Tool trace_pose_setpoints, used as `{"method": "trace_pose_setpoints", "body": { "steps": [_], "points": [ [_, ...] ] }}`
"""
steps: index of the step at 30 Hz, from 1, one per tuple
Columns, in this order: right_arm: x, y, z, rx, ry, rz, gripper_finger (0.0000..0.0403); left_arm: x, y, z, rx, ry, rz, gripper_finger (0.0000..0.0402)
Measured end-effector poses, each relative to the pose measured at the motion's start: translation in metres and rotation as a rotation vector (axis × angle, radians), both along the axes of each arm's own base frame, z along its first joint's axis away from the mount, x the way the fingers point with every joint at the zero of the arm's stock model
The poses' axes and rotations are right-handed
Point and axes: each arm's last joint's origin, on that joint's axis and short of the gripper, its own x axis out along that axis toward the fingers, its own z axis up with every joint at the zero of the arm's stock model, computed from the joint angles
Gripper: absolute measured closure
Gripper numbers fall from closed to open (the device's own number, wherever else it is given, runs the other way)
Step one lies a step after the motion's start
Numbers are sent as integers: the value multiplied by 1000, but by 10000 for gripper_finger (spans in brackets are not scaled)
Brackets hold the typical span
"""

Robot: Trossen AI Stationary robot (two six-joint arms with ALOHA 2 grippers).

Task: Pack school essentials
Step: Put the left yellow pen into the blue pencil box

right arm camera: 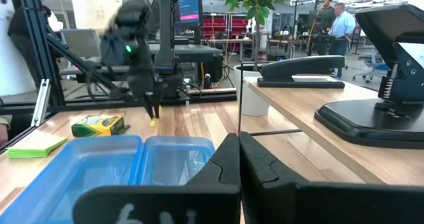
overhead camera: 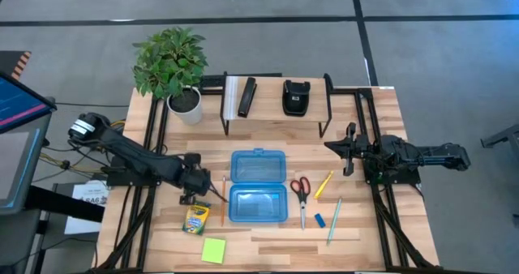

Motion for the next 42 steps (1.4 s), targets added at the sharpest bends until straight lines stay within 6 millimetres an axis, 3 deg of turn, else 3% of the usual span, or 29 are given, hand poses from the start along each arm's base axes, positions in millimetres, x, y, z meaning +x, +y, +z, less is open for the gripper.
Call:
{"method": "trace_pose_setpoints", "body": {
  "steps": [4,10,13,18,31,37,42],
  "points": [
    [0,0,0,0,0,0,395,17,-2,30,54,-78,7,397],
    [0,0,0,0,-3,0,395,54,-8,77,-95,-360,-2,400],
    [0,0,0,0,-2,0,395,70,-14,86,-180,-448,-85,400],
    [0,0,0,0,-1,0,395,98,-26,78,-229,-425,-149,401],
    [0,0,0,0,0,0,395,175,-50,19,-223,-246,-192,401],
    [0,0,0,0,0,0,395,185,-48,12,-228,-228,-182,382],
    [0,0,0,0,0,0,395,184,-47,14,-214,-224,-177,314]
  ]
}}
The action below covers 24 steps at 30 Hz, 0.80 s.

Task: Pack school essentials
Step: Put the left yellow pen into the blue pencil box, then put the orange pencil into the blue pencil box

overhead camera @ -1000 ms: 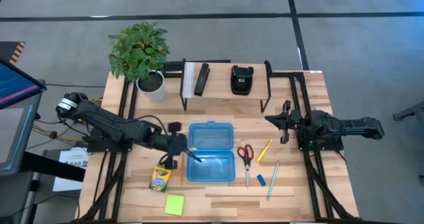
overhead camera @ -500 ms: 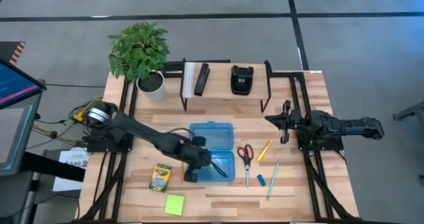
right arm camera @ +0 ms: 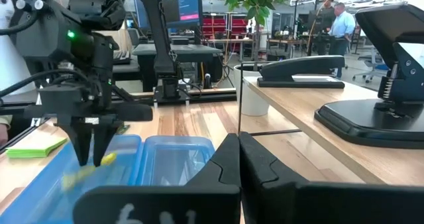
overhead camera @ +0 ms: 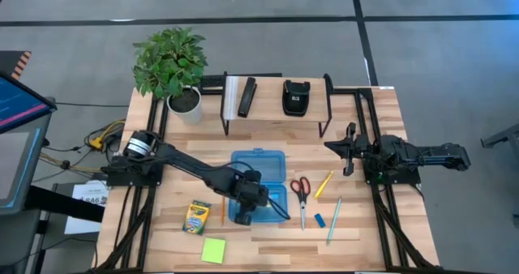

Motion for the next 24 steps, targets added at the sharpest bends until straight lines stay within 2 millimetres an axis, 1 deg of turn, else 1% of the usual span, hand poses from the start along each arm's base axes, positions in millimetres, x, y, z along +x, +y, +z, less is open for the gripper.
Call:
{"method": "trace_pose_setpoints", "body": {
  "steps": [2,4,6,8,11,15,18,19,21,24],
  "points": [
    [0,0,0,0,0,0,395,-2,1,6,1,-4,1,285],
    [0,0,0,0,0,0,395,-10,3,14,7,23,10,261],
    [0,0,0,0,-1,0,395,-17,4,28,15,18,38,245],
    [0,0,0,0,-1,0,395,-28,4,44,51,4,71,237],
    [0,0,0,0,0,0,395,-48,-2,65,117,-51,108,234],
    [0,0,0,0,0,0,395,-87,-3,81,145,-137,159,233],
    [0,0,0,0,0,0,395,-118,0,84,108,-227,227,233],
    [0,0,0,0,0,0,395,-129,1,82,85,-258,255,233],
    [0,0,0,0,-1,0,395,-146,4,77,13,-321,311,233],
    [0,0,0,0,0,0,395,-167,11,62,-82,-372,395,233]
  ]
}}
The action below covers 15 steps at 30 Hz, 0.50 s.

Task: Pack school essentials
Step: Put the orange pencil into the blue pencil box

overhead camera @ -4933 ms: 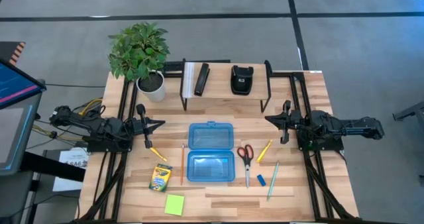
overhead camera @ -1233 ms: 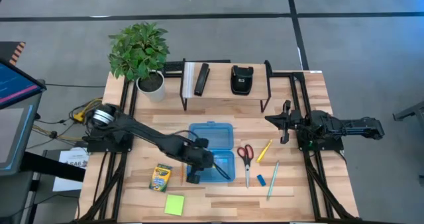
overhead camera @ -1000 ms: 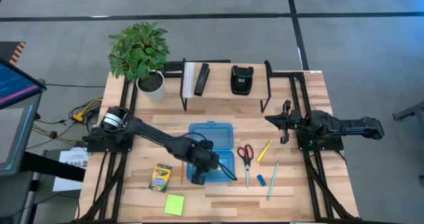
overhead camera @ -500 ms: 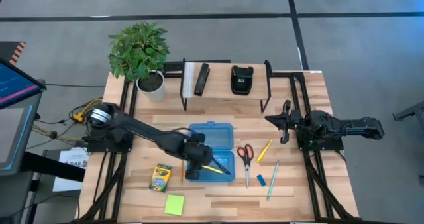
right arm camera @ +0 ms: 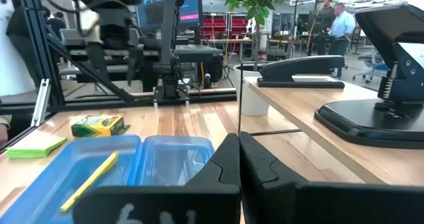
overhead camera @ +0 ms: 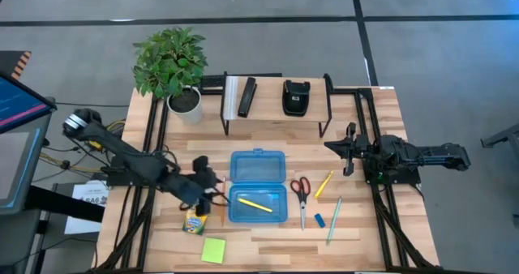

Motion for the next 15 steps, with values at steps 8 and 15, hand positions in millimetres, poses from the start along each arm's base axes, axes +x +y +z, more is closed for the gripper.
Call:
{"method": "trace_pose_setpoints", "body": {
  "steps": [8,15],
  "points": [
    [0,0,0,0,-1,0,395,-17,15,-47,-135,21,252,232],
    [0,0,0,0,1,0,395,-3,14,-72,-218,142,390,232]
  ]
}}
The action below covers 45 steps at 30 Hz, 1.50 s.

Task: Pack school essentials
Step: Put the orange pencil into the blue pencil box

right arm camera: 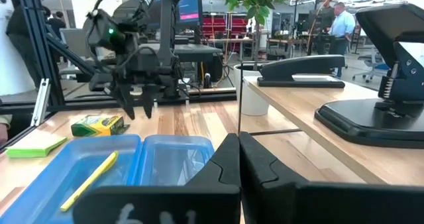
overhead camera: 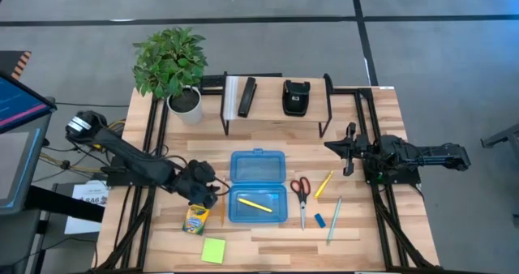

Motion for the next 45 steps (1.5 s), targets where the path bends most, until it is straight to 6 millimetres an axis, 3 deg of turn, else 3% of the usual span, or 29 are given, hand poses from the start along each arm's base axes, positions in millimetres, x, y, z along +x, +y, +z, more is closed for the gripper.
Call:
{"method": "trace_pose_setpoints", "body": {
  "steps": [5,13,29,33,43,45],
  "points": [
    [0,0,0,0,-3,0,395,17,-4,-20,-29,118,5,232],
    [0,0,0,0,-3,0,395,48,-9,-25,-25,160,-19,232],
    [0,0,0,0,-1,0,395,48,2,-34,-6,260,61,234],
    [0,0,0,0,-1,0,395,46,4,-35,4,280,76,264],
    [0,0,0,0,-1,0,395,49,16,-35,33,289,95,388],
    [0,0,0,0,-1,0,395,50,19,-35,50,295,75,395]
  ]
}}
